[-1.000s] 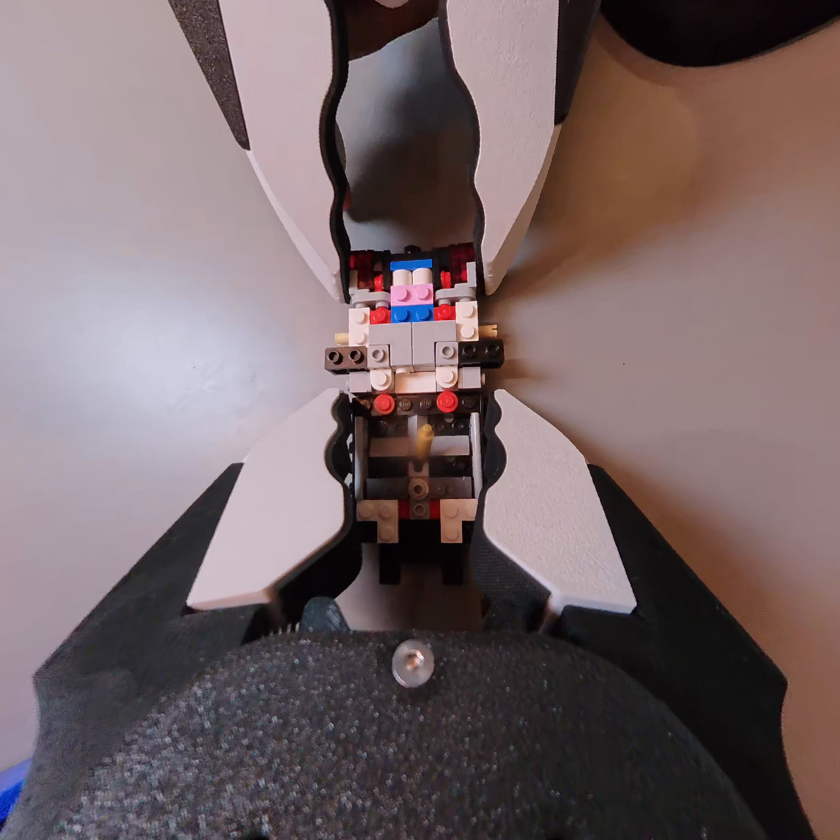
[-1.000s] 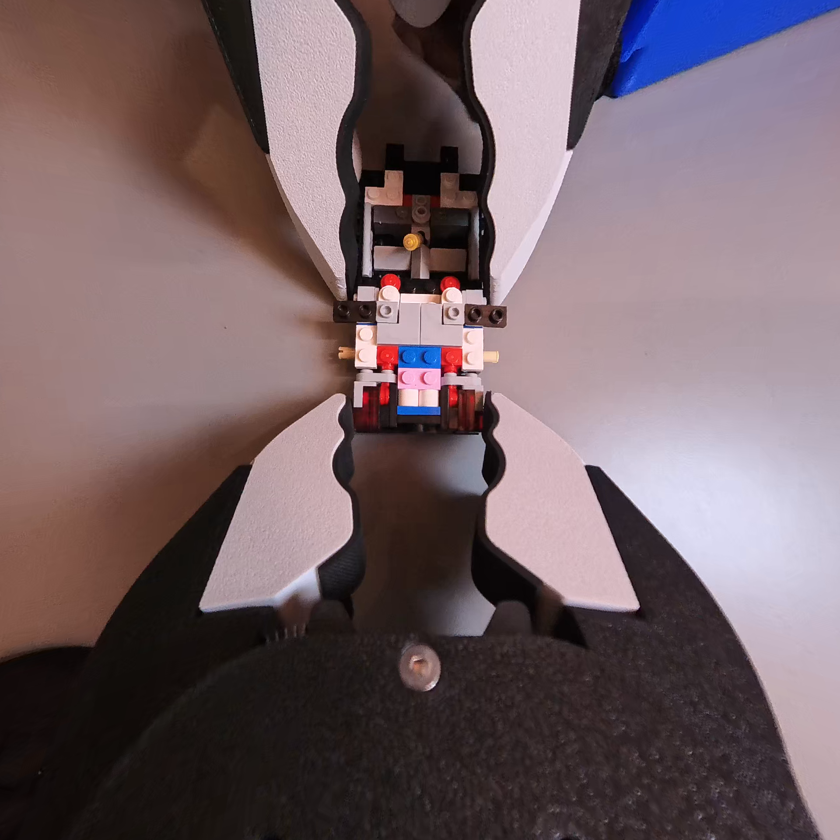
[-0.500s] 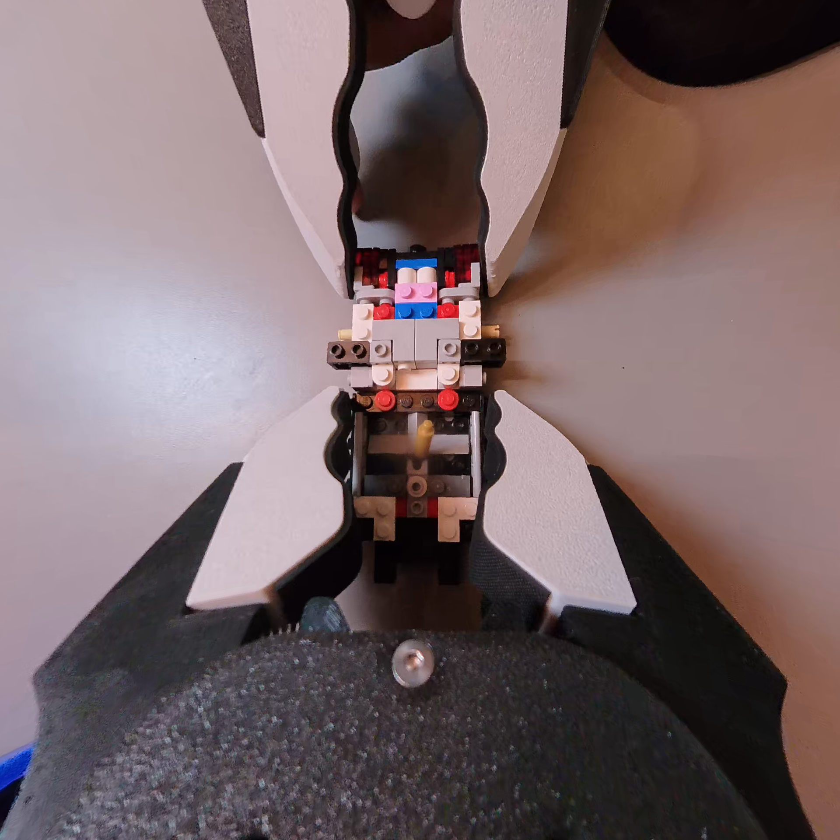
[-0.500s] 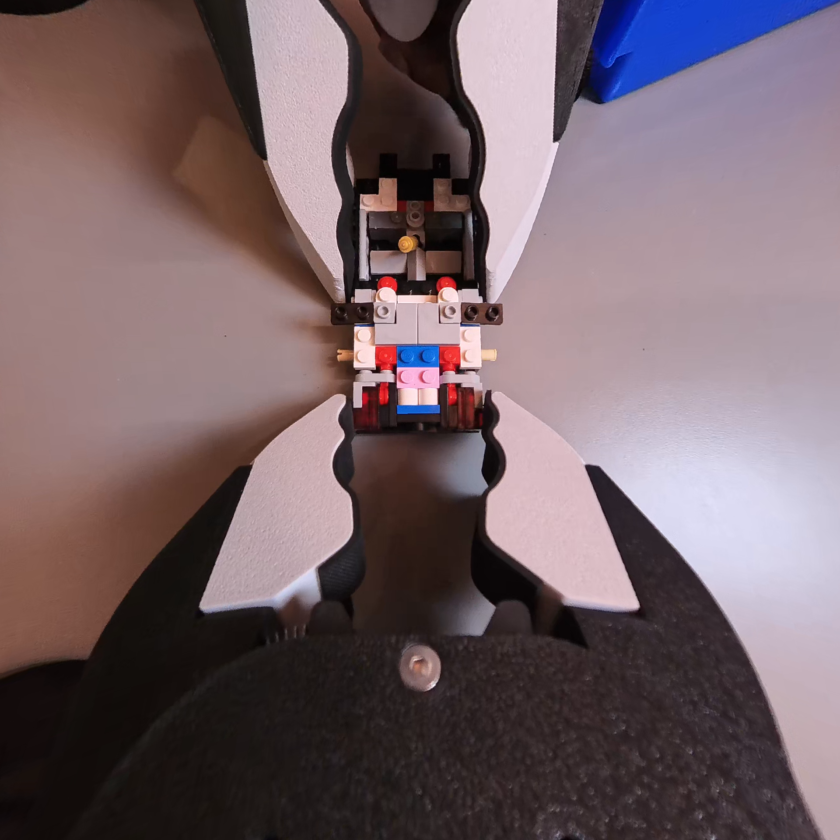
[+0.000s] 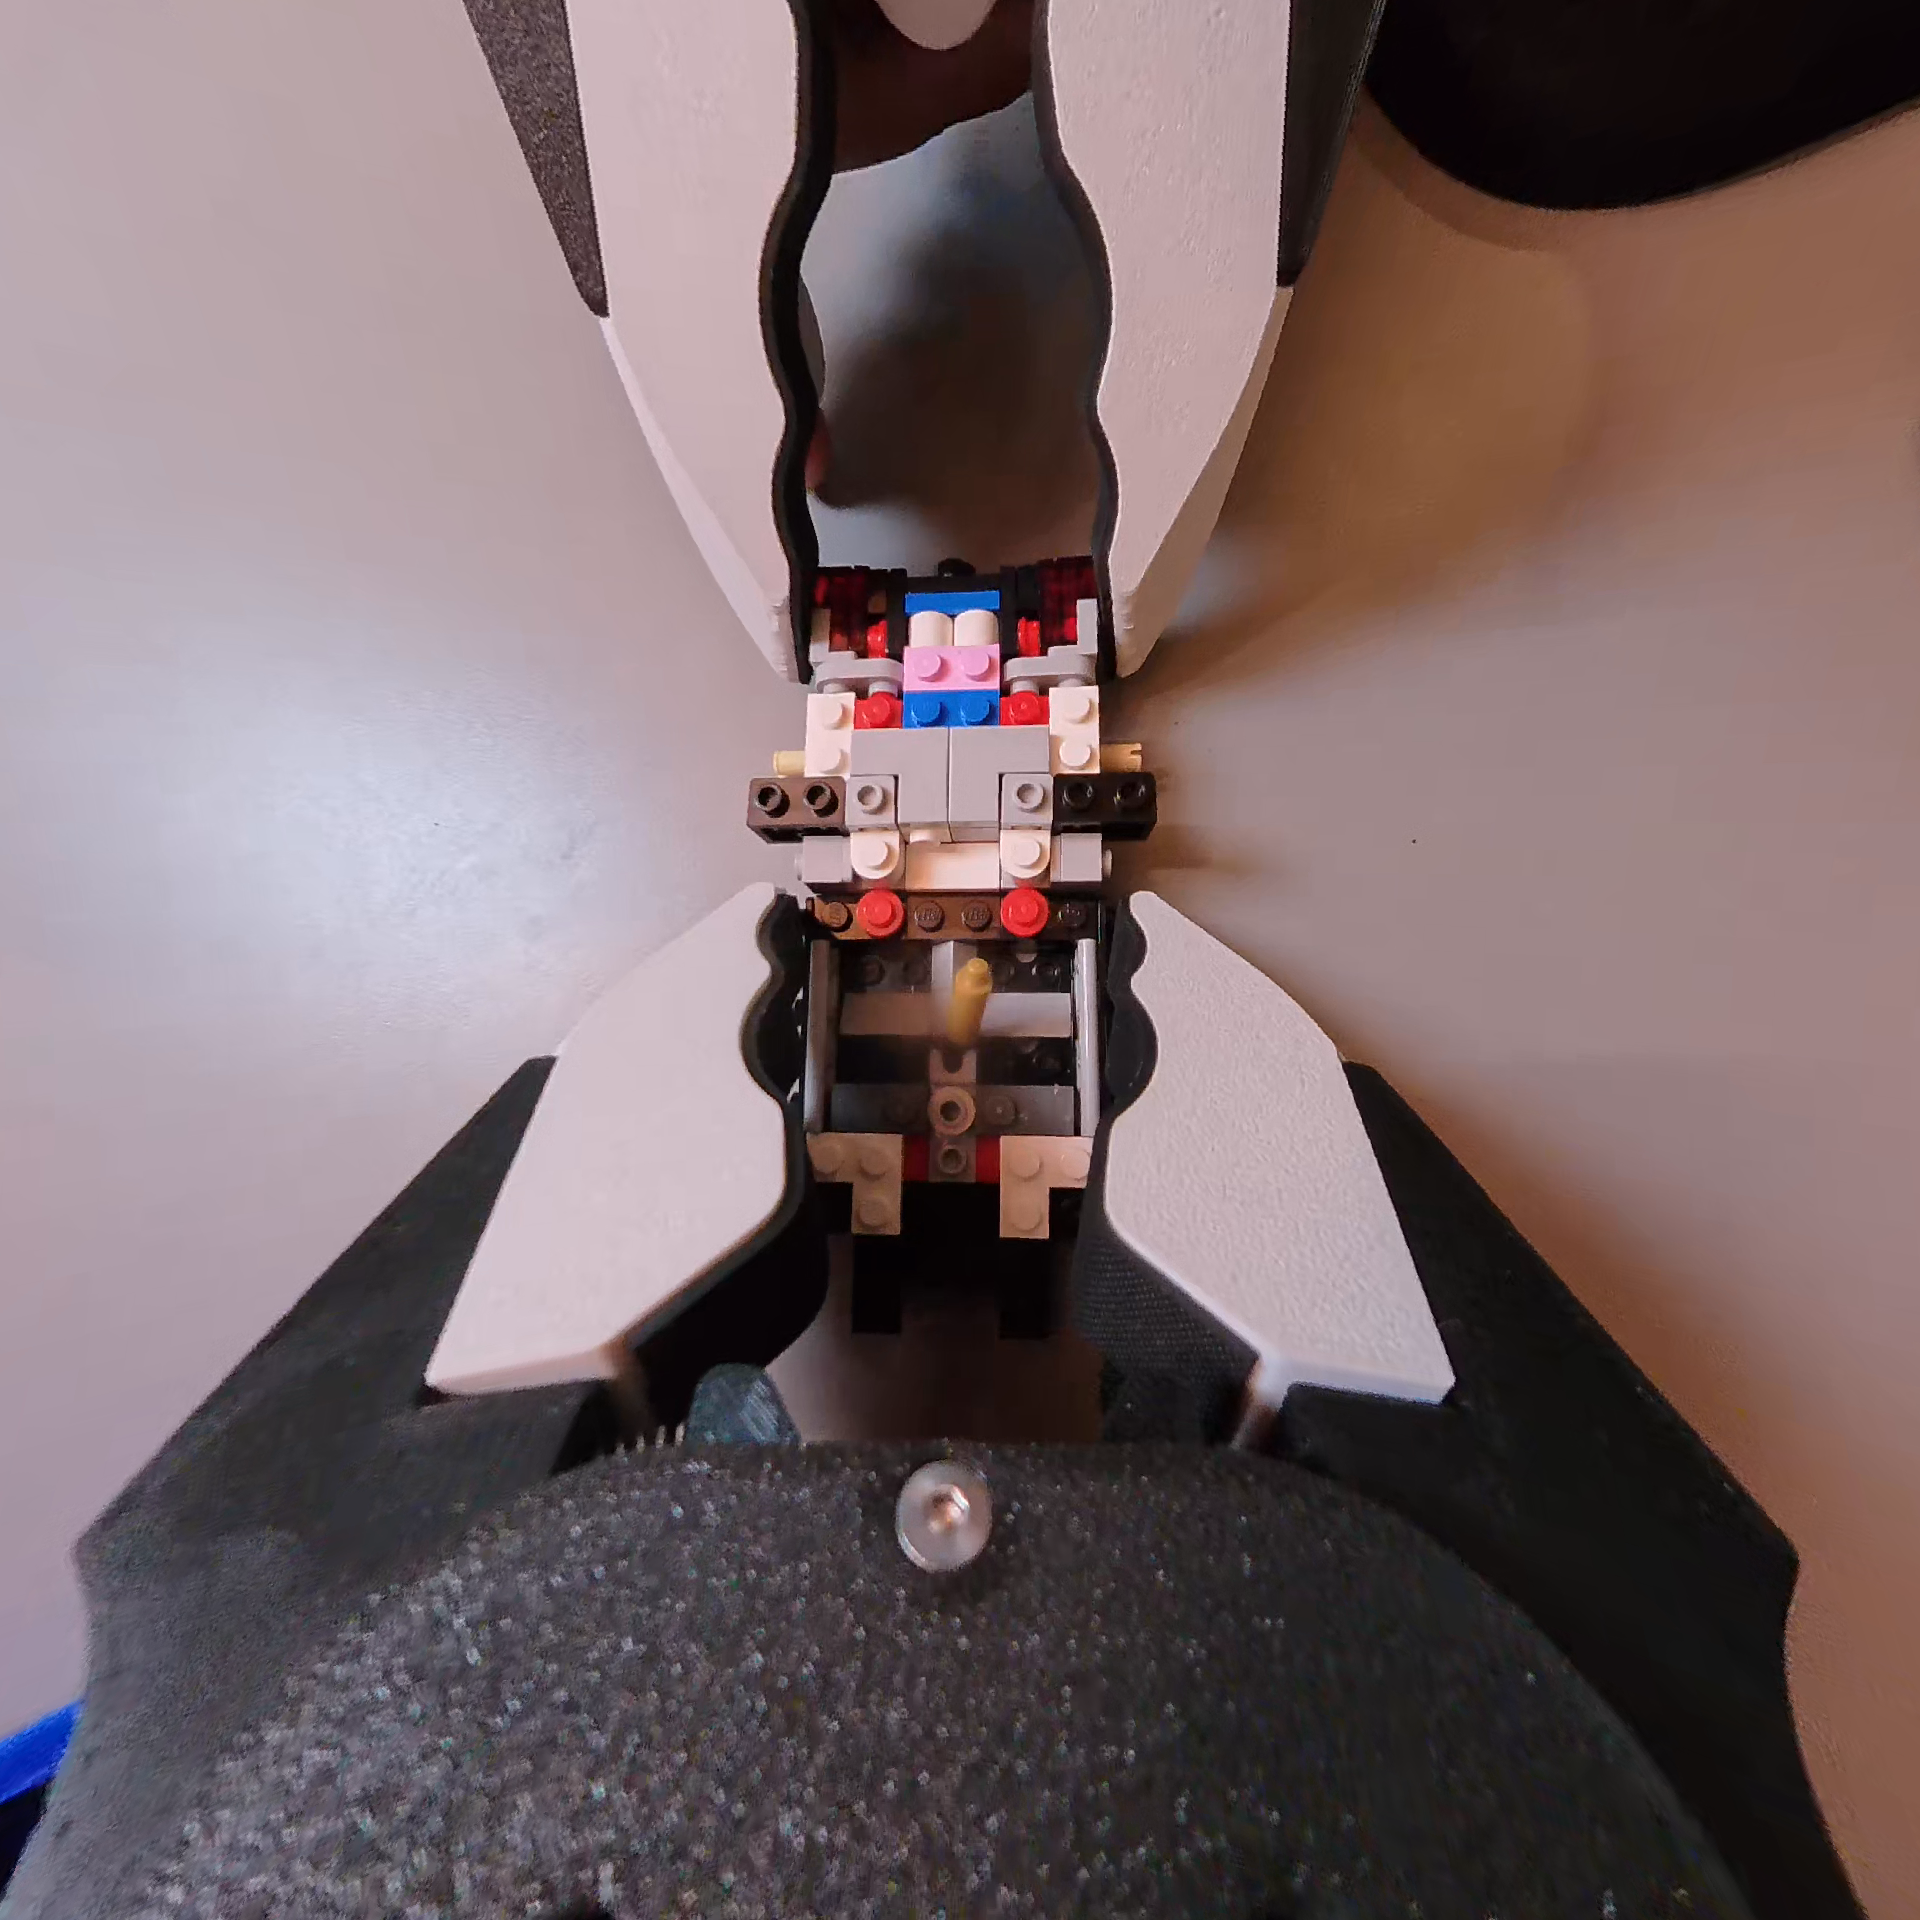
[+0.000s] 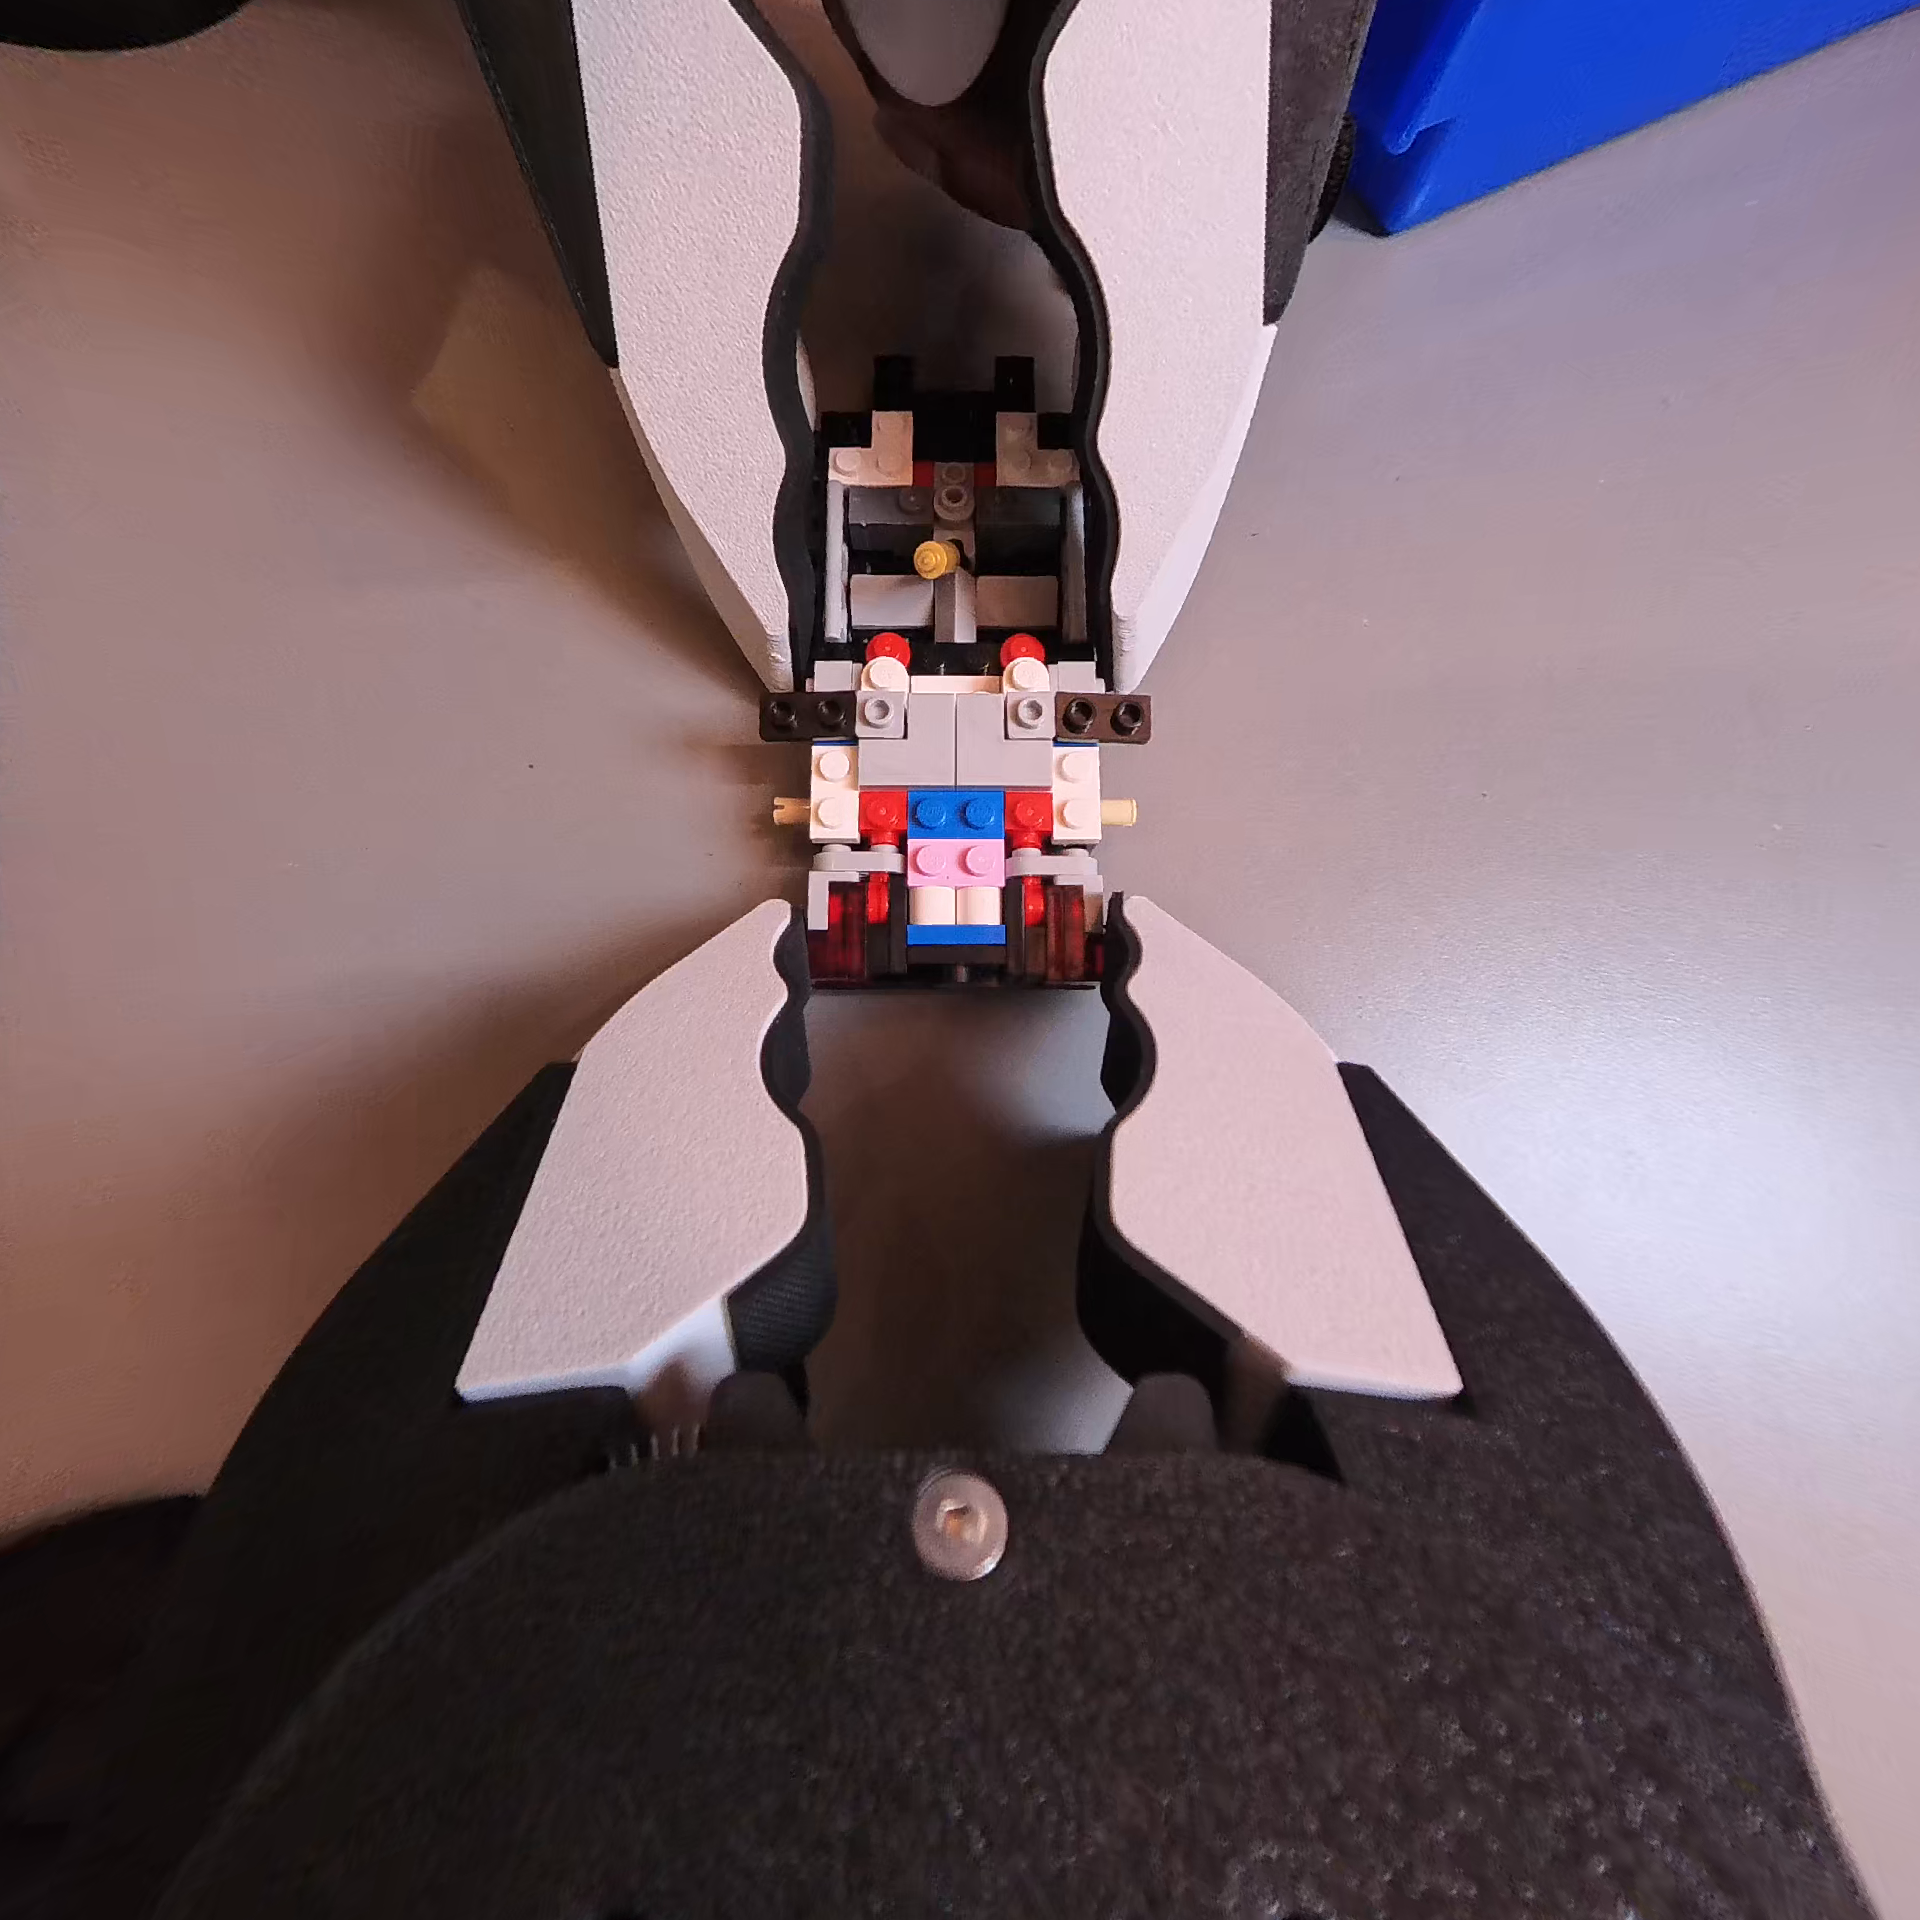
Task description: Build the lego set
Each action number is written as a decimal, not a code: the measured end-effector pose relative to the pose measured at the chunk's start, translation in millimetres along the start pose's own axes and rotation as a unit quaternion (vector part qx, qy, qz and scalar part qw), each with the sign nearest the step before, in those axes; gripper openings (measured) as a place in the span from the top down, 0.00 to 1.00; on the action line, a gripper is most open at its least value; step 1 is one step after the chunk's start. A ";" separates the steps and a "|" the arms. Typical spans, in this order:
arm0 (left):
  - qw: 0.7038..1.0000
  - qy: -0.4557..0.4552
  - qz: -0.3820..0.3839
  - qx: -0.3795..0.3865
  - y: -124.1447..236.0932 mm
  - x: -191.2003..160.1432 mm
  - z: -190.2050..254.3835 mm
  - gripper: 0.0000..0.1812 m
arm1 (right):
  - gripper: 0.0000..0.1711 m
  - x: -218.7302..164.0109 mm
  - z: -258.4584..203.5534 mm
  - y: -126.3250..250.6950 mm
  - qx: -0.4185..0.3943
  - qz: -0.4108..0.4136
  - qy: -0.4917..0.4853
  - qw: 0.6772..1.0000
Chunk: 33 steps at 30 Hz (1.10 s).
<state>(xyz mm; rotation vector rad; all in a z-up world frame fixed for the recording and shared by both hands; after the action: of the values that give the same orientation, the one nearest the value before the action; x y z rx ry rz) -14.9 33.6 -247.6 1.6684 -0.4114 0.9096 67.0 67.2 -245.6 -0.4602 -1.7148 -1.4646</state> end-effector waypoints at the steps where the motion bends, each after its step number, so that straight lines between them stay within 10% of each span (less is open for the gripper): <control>1: 1.000 0.001 0.002 0.000 -0.2 0.1 -0.1 0.69 | 0.68 -0.2 0.2 0.4 0.001 0.000 0.000 1.000; 29: 1.000 -0.009 0.017 -0.005 -4.9 3.8 1.1 0.69 | 0.69 -7.7 -0.1 10.9 0.057 0.025 0.014 0.998; 31: 1.000 -0.004 0.011 -0.012 0.6 -0.6 0.5 0.69 | 0.93 -19.6 19.6 23.0 -0.015 0.000 0.021 1.000; 33: 1.000 0.012 0.022 0.011 4.4 -4.1 -4.1 0.69 | 0.93 -14.6 16.5 29.3 0.007 0.058 -0.029 0.998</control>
<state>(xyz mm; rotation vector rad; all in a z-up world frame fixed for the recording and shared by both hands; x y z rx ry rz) -21.9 35.4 -247.4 1.6717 -0.4244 0.9688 91.3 93.6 -237.8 -0.5889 -1.7143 -1.3672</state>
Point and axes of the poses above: each gripper's, where its closed fingertips meet, y back along the fingers, x out of its top, z = x × y across the jaws, the point moved 4 cm from there along y, back along the fingers, and after that the axes turned 7 degrees about z, right-handed, at the moved point
